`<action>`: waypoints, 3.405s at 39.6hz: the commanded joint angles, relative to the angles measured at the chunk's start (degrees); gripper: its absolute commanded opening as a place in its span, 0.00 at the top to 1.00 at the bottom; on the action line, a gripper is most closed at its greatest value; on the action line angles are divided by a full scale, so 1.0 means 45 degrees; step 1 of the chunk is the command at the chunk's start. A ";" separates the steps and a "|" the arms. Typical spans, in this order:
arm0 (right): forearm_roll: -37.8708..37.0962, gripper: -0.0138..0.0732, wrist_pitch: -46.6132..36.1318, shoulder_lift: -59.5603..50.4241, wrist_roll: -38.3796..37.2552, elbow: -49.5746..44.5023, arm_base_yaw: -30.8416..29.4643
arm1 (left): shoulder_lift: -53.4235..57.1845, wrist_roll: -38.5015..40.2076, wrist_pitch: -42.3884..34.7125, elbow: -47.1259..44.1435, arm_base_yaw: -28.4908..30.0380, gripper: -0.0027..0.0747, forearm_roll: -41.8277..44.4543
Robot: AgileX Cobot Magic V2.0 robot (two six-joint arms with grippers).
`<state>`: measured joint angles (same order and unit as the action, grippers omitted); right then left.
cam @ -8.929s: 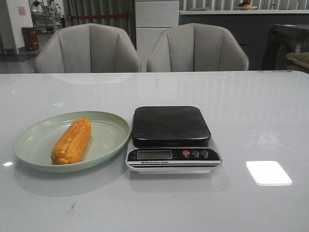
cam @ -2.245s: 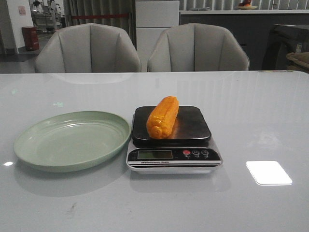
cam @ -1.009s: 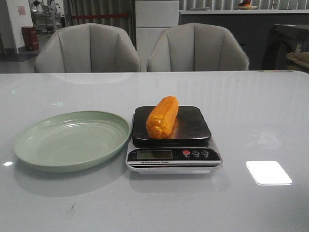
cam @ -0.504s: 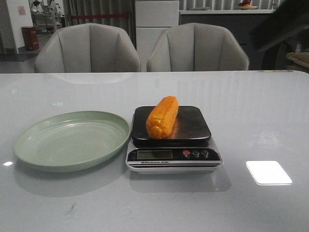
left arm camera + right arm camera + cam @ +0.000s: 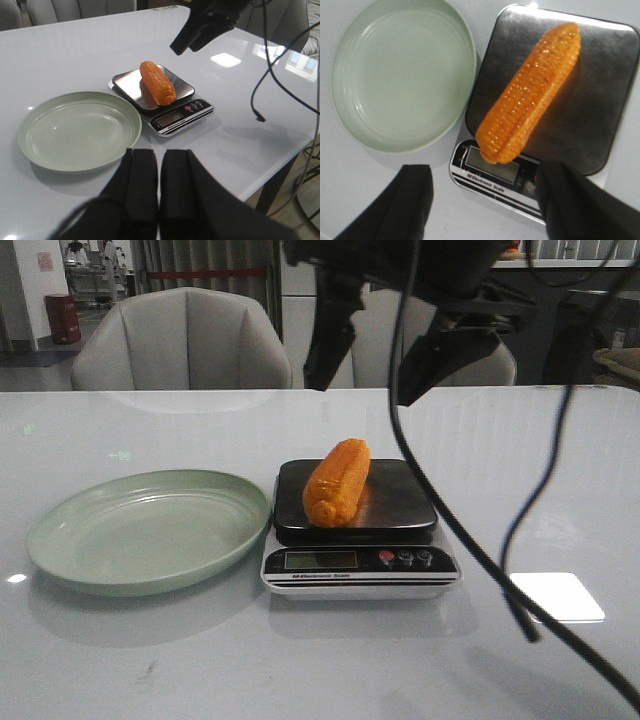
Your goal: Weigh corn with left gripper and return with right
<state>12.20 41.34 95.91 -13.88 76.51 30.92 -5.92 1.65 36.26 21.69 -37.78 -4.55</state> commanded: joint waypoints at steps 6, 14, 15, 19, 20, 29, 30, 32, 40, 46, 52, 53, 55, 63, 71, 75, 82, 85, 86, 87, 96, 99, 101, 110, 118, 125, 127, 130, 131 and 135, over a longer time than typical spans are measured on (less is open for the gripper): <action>-0.1299 0.23 0.1437 0.1791 -0.2564 0.2980 0.0094 | -0.0153 0.0019 -0.0920 0.0303 -0.0089 0.81 -0.0033; -0.1876 0.23 0.2582 0.3065 -0.4368 0.4173 0.0124 | -0.0153 0.0019 -0.0920 0.0303 -0.0089 0.81 -0.0033; -0.1876 0.23 0.2669 0.3141 -0.4488 0.4239 0.0144 | -0.0153 0.0019 -0.0920 0.0303 -0.0089 0.81 -0.0033; -0.1969 0.23 0.2725 0.3527 -0.4937 0.4354 0.0217 | -0.0153 0.0019 -0.0920 0.0303 -0.0089 0.81 -0.0033; -0.1969 0.23 0.2737 0.3608 -0.5024 0.4367 0.0230 | -0.0153 0.0019 -0.0920 0.0303 -0.0089 0.81 -0.0033; -0.1969 0.40 0.2837 0.4330 -0.5229 0.4367 0.0424 | -0.0153 0.0019 -0.0920 0.0303 -0.0089 0.81 -0.0033; -0.1969 0.43 0.2825 0.4331 -0.5229 0.4367 0.0437 | -0.0153 0.0019 -0.0920 0.0303 -0.0089 0.81 -0.0033; -0.2000 0.48 0.2697 0.4343 -0.5229 0.4367 0.0505 | -0.0153 0.0019 -0.0920 0.0303 -0.0089 0.81 -0.0033; -0.2000 0.52 0.2507 0.4278 -0.4934 0.5129 0.1126 | -0.0153 0.0019 -0.0920 0.0303 -0.0089 0.81 -0.0033; -0.1916 0.52 0.1279 0.4289 -0.4891 0.5530 0.2147 | -0.0153 0.0019 -0.0920 0.0303 -0.0089 0.81 -0.0033; -0.1818 0.51 -0.0585 0.4598 -0.4891 0.5530 0.3020 | -0.0153 0.0019 -0.0920 0.0303 -0.0089 0.81 -0.0033; -0.1813 0.51 -0.0879 0.4659 -0.4891 0.5530 0.3140 | -0.0153 0.0019 -0.0920 0.0303 -0.0089 0.81 -0.0033; -0.1777 0.51 -0.1334 0.4868 -0.4891 0.5530 0.3319 | -0.0153 0.0019 -0.0920 0.0303 -0.0089 0.81 -0.0033; -0.1448 0.37 -0.2005 0.5635 -0.4902 0.5600 0.3453 | -0.0153 0.0019 -0.0920 0.0303 -0.0089 0.81 -0.0033; -0.1415 0.15 -0.2240 0.6059 -0.4902 0.5839 0.3403 | -0.0153 0.0019 -0.0920 0.0303 -0.0089 0.81 -0.0033; -0.1415 0.14 -0.1903 0.6009 -0.4902 0.6250 0.3362 | -0.0153 0.0019 -0.0920 0.0303 -0.0089 0.81 -0.0033; -0.1435 0.14 -0.0230 0.5326 -0.4836 0.7139 0.3064 | -0.0153 0.0019 -0.0920 0.0303 -0.0089 0.81 -0.0033; -0.1435 0.14 0.0554 0.4829 -0.4545 0.7289 0.2829 | -0.0153 0.0019 -0.0920 0.0303 -0.0089 0.81 -0.0033; -0.1435 0.14 0.0846 0.4651 -0.4338 0.7301 0.2721 | -0.0153 0.0019 -0.0920 0.0303 -0.0089 0.81 -0.0033; -0.1435 0.14 0.1073 0.4427 -0.4125 0.7301 0.2635 | -0.0153 0.0019 -0.0920 0.0303 -0.0089 0.81 -0.0033; -0.1435 0.14 0.3742 0.3169 -0.1394 0.7287 0.1432 | -0.0153 0.0019 -0.0920 0.0303 -0.0089 0.81 -0.0033; -0.1435 0.14 0.4470 0.2727 -0.0670 0.7225 0.0962 | -0.0153 0.0019 -0.0920 0.0303 -0.0089 0.81 -0.0033; -0.1435 0.14 0.4792 0.2457 -0.0185 0.7055 0.0697 | -0.0153 0.0019 -0.0920 0.0303 -0.0089 0.81 -0.0033; -0.1435 0.14 0.4299 0.0070 0.1187 0.4320 -0.0416 | -0.0153 0.0019 -0.0920 0.0303 -0.0089 0.81 -0.0033; -0.1435 0.14 0.2887 -0.2909 0.1584 0.0858 -0.1244 | -0.0153 0.0019 -0.0920 0.0303 -0.0089 0.81 -0.0033; -0.1445 0.14 0.1477 -0.5573 0.1991 -0.1927 -0.1340 | -0.0153 0.0019 -0.0920 0.0303 -0.0089 0.81 -0.0033; -0.1445 0.14 0.0776 -0.6353 0.2051 -0.2779 -0.1340 | -0.0153 0.0019 -0.0920 0.0303 -0.0089 0.81 -0.0033; -0.1503 0.14 -0.0308 -0.7602 0.2157 -0.3817 -0.1340 | -0.0153 0.0019 -0.0920 0.0303 -0.0089 0.81 -0.0033; -0.1574 0.14 -0.0603 -0.8067 0.2172 -0.4225 -0.1340 | -0.0153 0.0019 -0.0920 0.0303 -0.0089 0.81 -0.0033; -0.2046 0.14 -0.1927 -0.9729 0.2207 -0.5600 -0.1340 | -0.0153 0.0019 -0.0898 0.0303 -0.0089 0.81 -0.0033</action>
<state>4.82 40.58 58.01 -4.84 53.40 25.23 -5.92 1.65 36.26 21.69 -37.78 -4.51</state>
